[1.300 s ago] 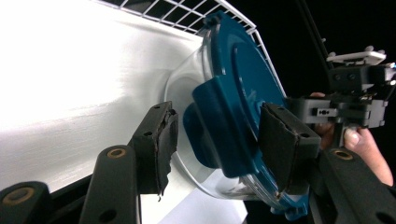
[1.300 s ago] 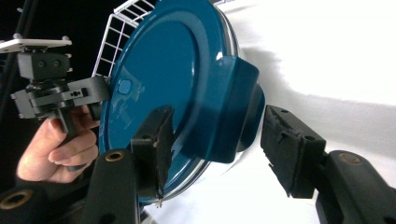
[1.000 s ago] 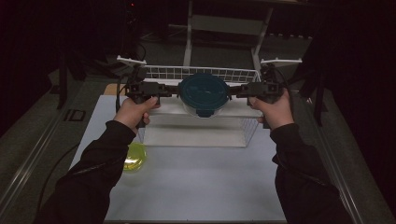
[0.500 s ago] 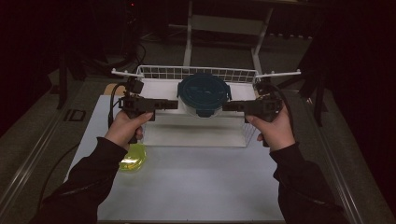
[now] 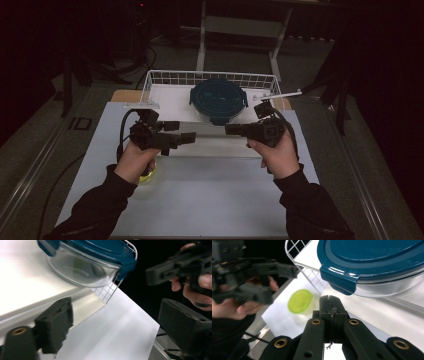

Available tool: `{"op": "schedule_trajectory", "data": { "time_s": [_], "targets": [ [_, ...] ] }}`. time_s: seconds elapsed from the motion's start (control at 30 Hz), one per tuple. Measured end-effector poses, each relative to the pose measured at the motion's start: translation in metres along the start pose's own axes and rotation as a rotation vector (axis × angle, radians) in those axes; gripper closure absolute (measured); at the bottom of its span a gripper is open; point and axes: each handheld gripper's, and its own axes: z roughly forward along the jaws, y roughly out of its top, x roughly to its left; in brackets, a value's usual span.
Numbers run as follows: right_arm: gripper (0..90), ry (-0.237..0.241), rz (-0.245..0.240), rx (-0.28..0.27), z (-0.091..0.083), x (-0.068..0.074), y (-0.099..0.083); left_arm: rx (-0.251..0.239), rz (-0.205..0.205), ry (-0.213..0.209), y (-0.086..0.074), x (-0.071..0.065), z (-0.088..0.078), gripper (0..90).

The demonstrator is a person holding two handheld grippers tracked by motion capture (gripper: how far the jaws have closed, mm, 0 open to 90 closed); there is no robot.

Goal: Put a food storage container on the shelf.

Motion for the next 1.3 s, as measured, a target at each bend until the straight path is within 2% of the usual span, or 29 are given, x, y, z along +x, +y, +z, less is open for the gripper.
{"op": "schedule_trajectory", "data": {
  "time_s": [0.1,0.17,0.2,0.23,0.3,0.37,0.43,0.47,0.6,0.67,0.87,1.07,1.3],
  "targets": [
    [89.9,-0.003,-0.011,0.003,0.006,0.002,-0.002,-0.003,0.039,0.011,-0.009,-0.007,0.002,0.4],
    [89.9,-0.001,-0.014,0.006,0.01,0.004,-0.003,-0.011,0.07,0.013,-0.016,-0.01,0.003,0.0],
    [89.9,-0.001,-0.014,0.006,0.01,0.004,-0.003,-0.011,0.07,0.013,-0.016,-0.01,0.003,0.0],
    [89.9,-0.007,-0.018,0.008,0.014,0.004,-0.003,-0.02,0.104,0.013,-0.025,-0.015,0.005,0.0],
    [90.0,-0.004,-0.012,0.011,0.018,0.003,-0.003,-0.038,0.14,0.037,-0.036,-0.021,0.008,0.0],
    [89.9,-0.011,-0.01,0.018,0.022,0.003,-0.001,-0.032,0.177,0.049,-0.046,-0.025,0.012,0.0],
    [90.0,-0.015,-0.009,0.018,0.023,0.002,0.0,-0.03,0.19,0.059,-0.051,-0.027,0.013,0.0],
    [90.0,-0.025,-0.009,0.016,0.024,0.002,0.002,-0.02,0.211,0.076,-0.059,-0.03,0.015,0.0],
    [90.0,-0.035,0.009,0.014,0.025,-0.003,0.006,-0.014,0.215,0.073,-0.07,-0.033,0.017,0.0],
    [90.0,-0.021,0.023,0.014,0.026,-0.006,0.007,-0.029,0.221,0.076,-0.078,-0.035,0.017,0.0],
    [90.0,-0.054,0.021,0.002,0.028,-0.011,0.01,-0.036,0.232,0.082,-0.097,-0.039,0.019,0.0],
    [90.0,-0.056,0.048,-0.006,0.032,-0.016,0.015,-0.041,0.23,0.061,-0.105,-0.039,0.022,0.0],
    [90.0,-0.068,0.062,-0.013,0.037,-0.022,0.023,-0.044,0.232,0.071,-0.108,-0.037,0.023,0.0]
  ]
}}
